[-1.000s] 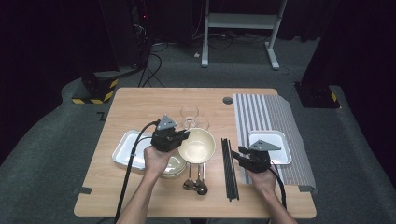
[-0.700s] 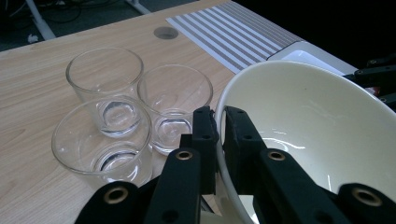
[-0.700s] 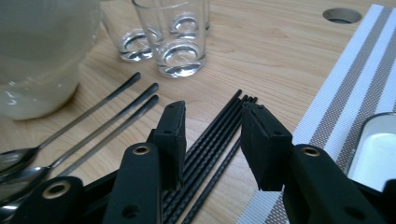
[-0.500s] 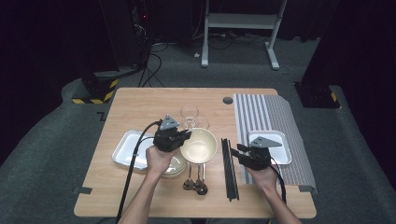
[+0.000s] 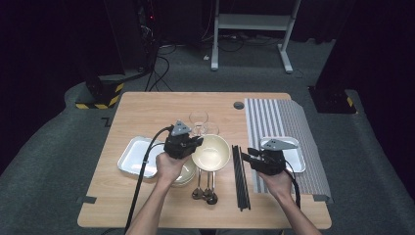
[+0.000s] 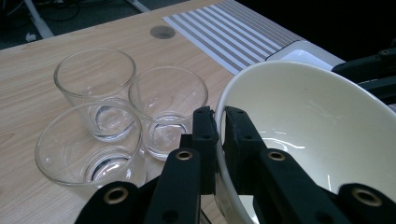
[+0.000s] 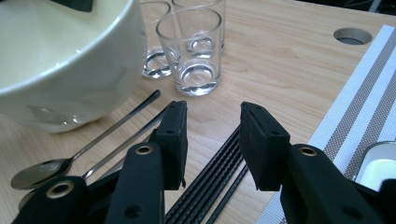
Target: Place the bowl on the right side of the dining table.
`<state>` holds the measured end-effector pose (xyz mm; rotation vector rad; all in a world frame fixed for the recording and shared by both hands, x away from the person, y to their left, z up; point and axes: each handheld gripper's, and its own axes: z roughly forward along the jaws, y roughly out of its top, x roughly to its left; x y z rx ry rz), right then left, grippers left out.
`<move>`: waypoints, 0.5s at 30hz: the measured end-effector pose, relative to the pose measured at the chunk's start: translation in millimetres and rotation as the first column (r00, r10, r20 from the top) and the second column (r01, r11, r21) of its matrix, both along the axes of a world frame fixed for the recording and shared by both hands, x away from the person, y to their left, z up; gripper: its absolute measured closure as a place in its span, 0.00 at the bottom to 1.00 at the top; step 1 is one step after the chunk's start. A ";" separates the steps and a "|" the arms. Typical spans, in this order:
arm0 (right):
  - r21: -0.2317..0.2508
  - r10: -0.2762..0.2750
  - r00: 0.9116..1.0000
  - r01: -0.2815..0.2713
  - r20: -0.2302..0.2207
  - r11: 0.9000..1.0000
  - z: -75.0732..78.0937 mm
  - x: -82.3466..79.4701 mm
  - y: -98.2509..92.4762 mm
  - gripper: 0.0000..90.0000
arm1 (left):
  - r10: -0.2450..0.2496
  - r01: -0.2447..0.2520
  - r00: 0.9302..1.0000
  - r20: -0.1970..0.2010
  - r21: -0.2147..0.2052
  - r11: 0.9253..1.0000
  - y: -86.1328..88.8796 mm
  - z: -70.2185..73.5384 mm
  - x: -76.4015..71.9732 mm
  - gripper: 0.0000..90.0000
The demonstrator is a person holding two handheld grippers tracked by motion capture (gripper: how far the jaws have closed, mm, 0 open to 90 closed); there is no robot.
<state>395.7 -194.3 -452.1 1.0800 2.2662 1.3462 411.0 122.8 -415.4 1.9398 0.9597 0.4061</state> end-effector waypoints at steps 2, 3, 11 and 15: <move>0.006 0.002 1.000 -0.002 -0.003 1.000 2.5 0.1 0.4 0.69 | -0.001 0.001 1.000 0.000 0.004 1.000 -1.5 -0.2 0.4 0.93; 0.008 0.005 1.000 -0.005 0.000 1.000 3.3 0.2 0.5 0.69 | 0.001 -0.001 1.000 0.001 0.003 1.000 -2.4 -0.6 0.4 0.93; 0.002 0.028 1.000 -0.028 -0.006 1.000 6.8 0.4 5.4 0.69 | -0.004 0.004 1.000 -0.003 0.012 1.000 -8.2 -2.7 1.8 0.93; 0.015 0.033 0.999 -0.033 -0.003 0.999 13.2 0.5 5.9 0.68 | -0.010 0.010 1.000 -0.001 0.020 1.000 -11.2 -3.3 1.9 0.93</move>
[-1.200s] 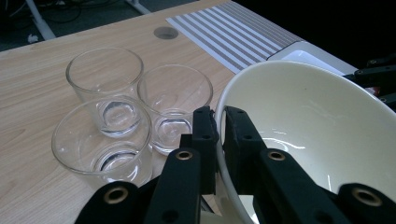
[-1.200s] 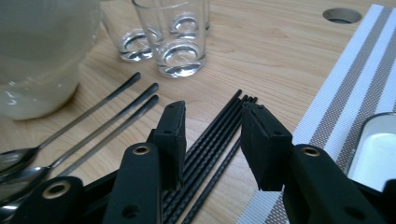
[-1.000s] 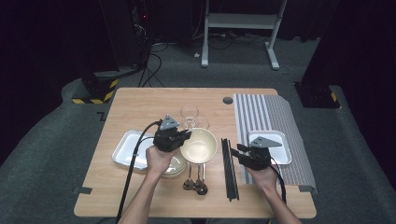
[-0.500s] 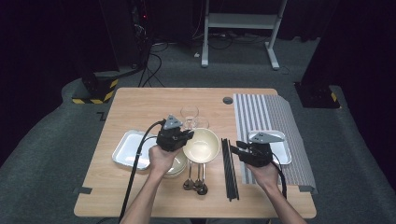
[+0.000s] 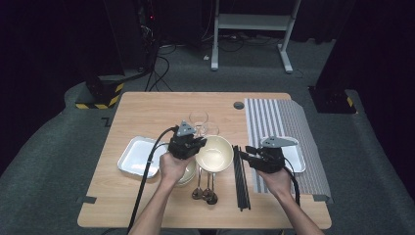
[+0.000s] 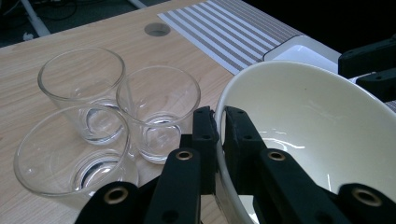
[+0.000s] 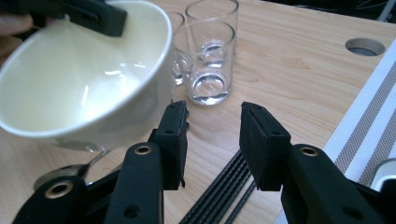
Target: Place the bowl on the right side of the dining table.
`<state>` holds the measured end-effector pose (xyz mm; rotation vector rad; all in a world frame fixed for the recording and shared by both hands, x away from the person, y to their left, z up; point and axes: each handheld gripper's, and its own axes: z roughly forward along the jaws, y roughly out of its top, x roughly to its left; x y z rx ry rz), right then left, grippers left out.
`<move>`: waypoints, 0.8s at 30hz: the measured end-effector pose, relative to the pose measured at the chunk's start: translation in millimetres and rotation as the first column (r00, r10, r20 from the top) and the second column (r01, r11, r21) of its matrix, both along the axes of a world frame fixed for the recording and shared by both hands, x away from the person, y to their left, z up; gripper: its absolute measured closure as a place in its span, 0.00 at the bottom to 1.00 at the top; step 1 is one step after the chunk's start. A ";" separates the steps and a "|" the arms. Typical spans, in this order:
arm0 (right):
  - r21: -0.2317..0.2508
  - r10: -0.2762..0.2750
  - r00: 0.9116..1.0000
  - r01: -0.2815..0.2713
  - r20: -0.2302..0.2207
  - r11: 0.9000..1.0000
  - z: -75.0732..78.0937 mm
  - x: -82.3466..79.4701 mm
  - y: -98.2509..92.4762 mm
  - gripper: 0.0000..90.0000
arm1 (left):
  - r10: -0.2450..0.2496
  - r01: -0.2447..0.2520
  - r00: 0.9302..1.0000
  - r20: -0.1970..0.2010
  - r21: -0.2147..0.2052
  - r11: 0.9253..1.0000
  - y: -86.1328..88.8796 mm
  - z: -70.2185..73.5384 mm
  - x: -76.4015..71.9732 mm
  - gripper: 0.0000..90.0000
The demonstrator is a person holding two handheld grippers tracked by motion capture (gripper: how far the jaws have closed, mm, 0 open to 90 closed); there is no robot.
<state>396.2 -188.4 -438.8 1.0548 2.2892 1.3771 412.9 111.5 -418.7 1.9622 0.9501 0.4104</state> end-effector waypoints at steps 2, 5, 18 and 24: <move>0.008 -0.001 1.000 0.001 0.002 1.000 3.9 0.4 0.1 0.68 | -0.001 0.001 1.000 0.000 0.001 1.000 -1.5 -0.6 0.2 0.93; 0.017 0.000 1.000 0.000 0.005 1.000 6.6 0.1 0.8 0.68 | -0.002 0.002 1.000 -0.002 0.007 1.000 -2.9 -1.0 0.6 0.93; 0.023 0.018 1.000 -0.018 0.001 1.000 16.0 2.5 10.7 0.67 | -0.011 0.011 1.000 -0.007 0.014 1.000 -8.9 -2.7 1.6 0.93; 0.034 0.010 1.000 -0.010 -0.015 0.999 15.4 5.9 11.6 0.67 | -0.008 0.008 1.000 -0.007 0.022 1.000 -8.8 -2.6 1.5 0.93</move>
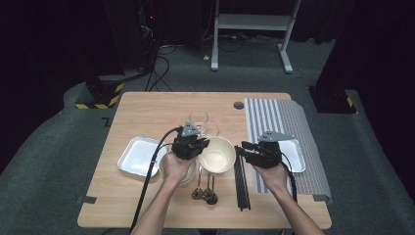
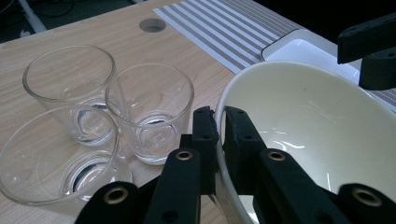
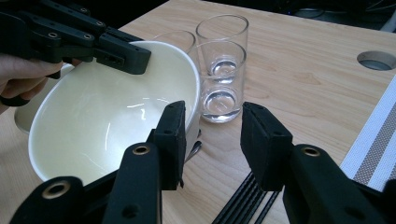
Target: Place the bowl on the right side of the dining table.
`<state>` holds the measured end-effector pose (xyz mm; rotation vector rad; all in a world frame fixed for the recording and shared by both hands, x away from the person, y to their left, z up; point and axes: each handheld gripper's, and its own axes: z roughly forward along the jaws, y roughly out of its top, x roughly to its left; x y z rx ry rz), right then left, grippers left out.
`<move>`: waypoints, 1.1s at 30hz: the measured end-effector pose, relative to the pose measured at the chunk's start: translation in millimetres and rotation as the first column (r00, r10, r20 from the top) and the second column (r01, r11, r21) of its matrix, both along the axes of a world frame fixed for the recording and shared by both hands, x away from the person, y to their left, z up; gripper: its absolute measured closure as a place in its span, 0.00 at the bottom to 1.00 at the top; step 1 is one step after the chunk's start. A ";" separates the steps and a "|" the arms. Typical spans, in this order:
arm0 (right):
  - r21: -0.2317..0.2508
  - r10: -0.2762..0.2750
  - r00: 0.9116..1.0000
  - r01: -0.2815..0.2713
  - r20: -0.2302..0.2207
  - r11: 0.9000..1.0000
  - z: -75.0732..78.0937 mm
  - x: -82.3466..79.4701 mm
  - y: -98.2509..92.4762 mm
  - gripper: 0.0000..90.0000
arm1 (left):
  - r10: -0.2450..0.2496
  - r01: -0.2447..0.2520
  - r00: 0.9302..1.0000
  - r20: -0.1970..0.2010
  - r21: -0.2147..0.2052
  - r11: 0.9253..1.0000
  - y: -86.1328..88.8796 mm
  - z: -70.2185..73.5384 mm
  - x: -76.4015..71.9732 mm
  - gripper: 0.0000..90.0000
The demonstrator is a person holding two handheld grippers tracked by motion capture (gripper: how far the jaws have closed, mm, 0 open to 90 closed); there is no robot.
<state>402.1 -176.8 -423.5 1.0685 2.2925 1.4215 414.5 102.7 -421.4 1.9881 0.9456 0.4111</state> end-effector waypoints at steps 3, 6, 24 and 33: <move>0.010 -0.005 1.000 0.005 0.002 1.000 0.9 0.2 -0.8 0.67 | -0.001 0.001 1.000 -0.002 -0.001 1.000 -0.2 0.0 0.1 0.93; -0.001 0.002 1.000 -0.002 0.002 1.000 1.4 -0.5 1.0 0.67 | 0.000 0.000 1.000 -0.003 -0.001 1.000 -1.6 -0.6 0.0 0.93; -0.071 0.023 0.998 -0.027 -0.055 0.997 -6.6 10.5 27.4 0.69 | -0.017 0.017 1.000 0.001 -0.013 1.000 -5.2 2.0 -3.3 0.93; -0.100 0.026 0.994 -0.037 -0.103 0.994 -13.6 18.3 36.7 0.75 | -0.026 0.026 1.000 0.002 -0.013 1.000 -6.2 1.8 -4.1 0.93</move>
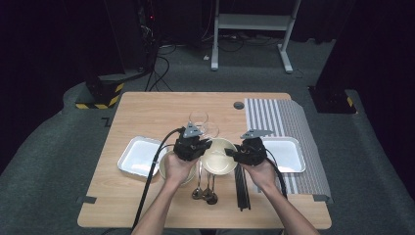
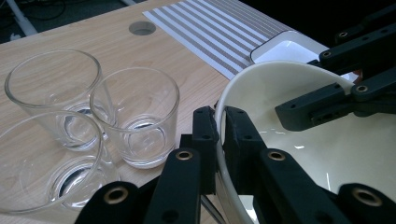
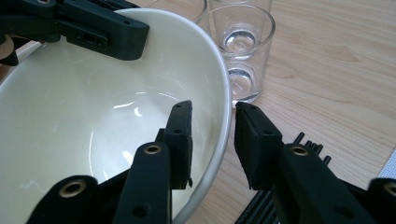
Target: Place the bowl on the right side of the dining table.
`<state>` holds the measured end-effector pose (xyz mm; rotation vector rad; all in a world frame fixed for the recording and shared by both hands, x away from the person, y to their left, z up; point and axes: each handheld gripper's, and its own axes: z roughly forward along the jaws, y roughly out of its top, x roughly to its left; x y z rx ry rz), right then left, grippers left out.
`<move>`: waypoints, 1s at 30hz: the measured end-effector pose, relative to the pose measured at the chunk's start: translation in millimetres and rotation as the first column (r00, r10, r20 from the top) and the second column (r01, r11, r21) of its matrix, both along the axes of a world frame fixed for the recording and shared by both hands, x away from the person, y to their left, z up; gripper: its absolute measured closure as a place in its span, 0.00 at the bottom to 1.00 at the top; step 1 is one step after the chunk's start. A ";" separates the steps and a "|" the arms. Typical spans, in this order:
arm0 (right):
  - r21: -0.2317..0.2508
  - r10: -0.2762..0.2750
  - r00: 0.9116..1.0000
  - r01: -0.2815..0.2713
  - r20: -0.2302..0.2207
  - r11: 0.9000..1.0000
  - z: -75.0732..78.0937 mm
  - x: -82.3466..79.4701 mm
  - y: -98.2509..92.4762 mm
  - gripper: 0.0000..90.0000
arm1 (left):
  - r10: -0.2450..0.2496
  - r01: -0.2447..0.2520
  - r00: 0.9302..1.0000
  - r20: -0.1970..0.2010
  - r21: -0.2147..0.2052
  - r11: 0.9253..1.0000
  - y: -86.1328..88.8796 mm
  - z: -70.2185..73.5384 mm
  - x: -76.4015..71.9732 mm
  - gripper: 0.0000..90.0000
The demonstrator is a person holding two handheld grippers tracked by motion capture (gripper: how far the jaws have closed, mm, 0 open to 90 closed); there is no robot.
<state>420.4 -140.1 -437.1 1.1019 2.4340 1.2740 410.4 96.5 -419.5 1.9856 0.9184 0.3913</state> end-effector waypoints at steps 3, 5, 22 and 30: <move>-0.006 -0.002 1.000 0.002 -0.006 1.000 -0.1 1.2 1.8 0.78 | -0.003 0.003 1.000 0.000 0.000 1.000 -0.2 0.0 0.0 0.93; -0.009 -0.002 1.000 0.002 -0.008 1.000 -0.3 2.1 2.8 0.80 | -0.002 0.002 1.000 0.001 0.003 1.000 -0.3 -0.1 -0.2 0.93; -0.040 -0.023 0.999 0.022 -0.028 0.999 -2.1 5.5 5.4 0.92 | -0.008 0.008 1.000 -0.004 0.022 1.000 -3.9 -4.3 1.1 0.93; -0.049 -0.042 0.998 0.039 -0.044 0.998 -2.6 6.8 5.9 0.93 | -0.007 0.008 1.000 -0.007 0.035 0.999 -5.6 -5.9 1.4 0.92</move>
